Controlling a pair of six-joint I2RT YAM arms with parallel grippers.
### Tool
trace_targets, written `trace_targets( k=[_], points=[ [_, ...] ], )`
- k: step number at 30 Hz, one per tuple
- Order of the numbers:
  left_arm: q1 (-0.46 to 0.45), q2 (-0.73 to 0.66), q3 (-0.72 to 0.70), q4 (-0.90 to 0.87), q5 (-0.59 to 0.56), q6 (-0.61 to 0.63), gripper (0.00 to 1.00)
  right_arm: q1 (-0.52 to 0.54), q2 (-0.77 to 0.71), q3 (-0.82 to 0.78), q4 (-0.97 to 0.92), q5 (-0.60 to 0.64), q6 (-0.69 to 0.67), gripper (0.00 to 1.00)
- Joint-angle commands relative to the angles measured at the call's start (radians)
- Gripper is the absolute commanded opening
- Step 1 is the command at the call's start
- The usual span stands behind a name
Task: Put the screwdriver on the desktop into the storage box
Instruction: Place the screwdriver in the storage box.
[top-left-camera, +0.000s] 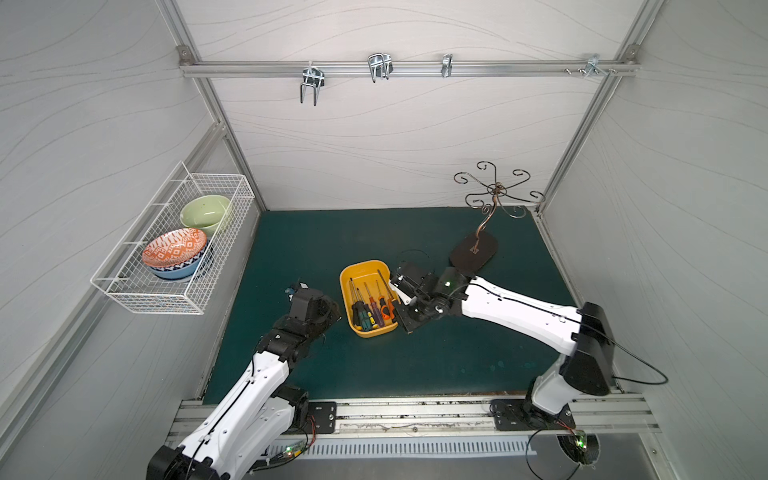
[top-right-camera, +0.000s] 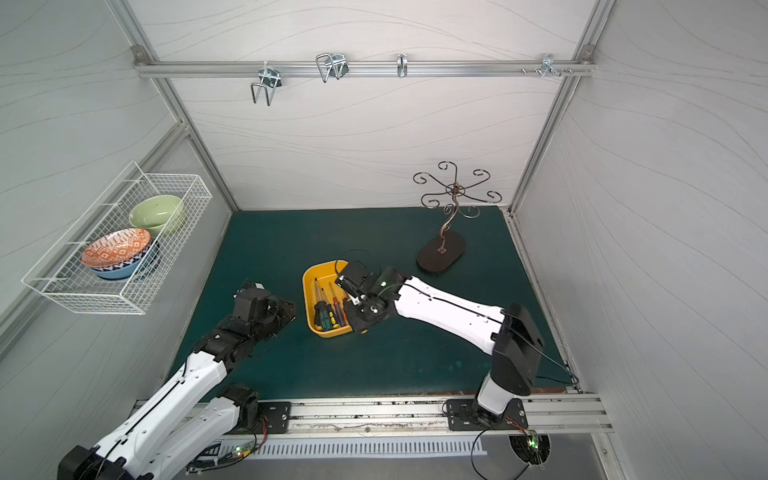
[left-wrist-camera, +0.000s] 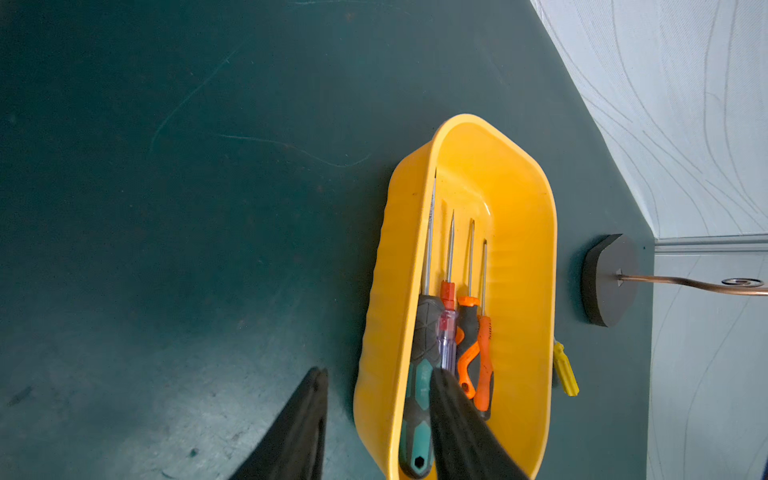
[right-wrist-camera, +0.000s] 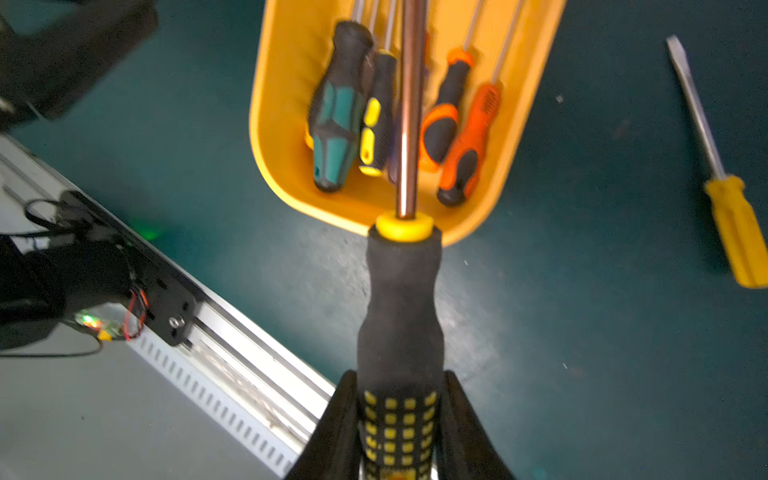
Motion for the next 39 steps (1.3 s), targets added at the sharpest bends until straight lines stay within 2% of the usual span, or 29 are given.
trace_targets(
  k=[1,8,15,18,22,25,30,33,35,39],
  points=[
    [0.006,0.005,0.012,0.015,0.031,-0.014,0.44,0.003,0.116,0.108,0.009,-0.032,0.020,0.10],
    [0.006,0.007,-0.001,0.015,0.053,-0.009,0.44,-0.021,0.319,0.265,-0.008,-0.021,0.014,0.09],
    [0.006,0.028,-0.001,0.025,0.067,0.007,0.44,-0.032,0.430,0.316,0.001,-0.033,0.021,0.12],
    [0.007,0.039,0.000,0.032,0.075,0.011,0.44,-0.032,0.459,0.336,-0.001,-0.038,0.023,0.17],
    [0.007,0.050,0.007,0.037,0.080,0.021,0.44,-0.030,0.467,0.365,-0.024,-0.025,0.014,0.33],
    [0.007,0.058,0.022,0.032,0.077,0.037,0.44,-0.026,0.440,0.384,-0.048,-0.013,-0.001,0.44],
    [0.006,0.072,0.050,0.024,0.071,0.064,0.44,-0.043,0.296,0.346,-0.047,0.028,-0.040,0.50],
    [0.008,0.076,0.057,0.022,0.078,0.076,0.44,-0.097,0.164,0.217,0.009,0.023,-0.116,0.54],
    [0.008,0.076,0.057,0.019,0.083,0.084,0.44,-0.167,0.086,0.092,0.062,-0.023,-0.191,0.56],
    [0.009,0.070,0.049,0.016,0.090,0.090,0.44,-0.302,0.012,-0.090,0.070,-0.030,-0.356,0.60]
  ],
)
